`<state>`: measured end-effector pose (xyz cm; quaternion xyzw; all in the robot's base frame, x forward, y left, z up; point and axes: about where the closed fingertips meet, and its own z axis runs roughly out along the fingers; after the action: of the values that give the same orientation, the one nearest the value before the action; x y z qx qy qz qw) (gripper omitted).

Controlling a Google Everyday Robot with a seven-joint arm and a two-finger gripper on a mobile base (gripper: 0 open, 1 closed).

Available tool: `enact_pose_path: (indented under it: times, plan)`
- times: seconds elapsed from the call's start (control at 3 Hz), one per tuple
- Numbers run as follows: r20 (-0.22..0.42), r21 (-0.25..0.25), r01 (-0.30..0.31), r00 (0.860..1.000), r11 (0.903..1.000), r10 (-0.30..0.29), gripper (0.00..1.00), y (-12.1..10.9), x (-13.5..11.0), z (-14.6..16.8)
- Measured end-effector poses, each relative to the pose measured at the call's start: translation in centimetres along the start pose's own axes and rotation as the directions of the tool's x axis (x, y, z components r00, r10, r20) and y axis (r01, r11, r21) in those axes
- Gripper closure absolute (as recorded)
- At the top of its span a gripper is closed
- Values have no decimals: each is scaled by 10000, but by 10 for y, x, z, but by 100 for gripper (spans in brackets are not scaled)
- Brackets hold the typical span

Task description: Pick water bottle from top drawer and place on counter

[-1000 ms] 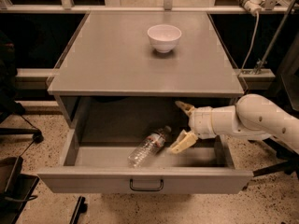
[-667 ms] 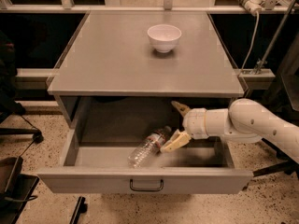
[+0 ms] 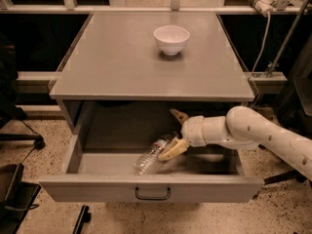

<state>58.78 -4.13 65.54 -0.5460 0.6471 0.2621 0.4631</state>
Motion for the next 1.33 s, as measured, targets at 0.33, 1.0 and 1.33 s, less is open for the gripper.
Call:
enact_pose_path:
  times: [0.33, 1.0, 1.33]
  plan:
    - [2, -5, -3, 10000, 10000, 3, 0, 0, 0, 0]
    - [-412, 64, 505, 9979, 9987, -502, 0, 12, -11, 4]
    - [-625, 459, 640, 9962, 9969, -611, 0, 12, -13, 1]
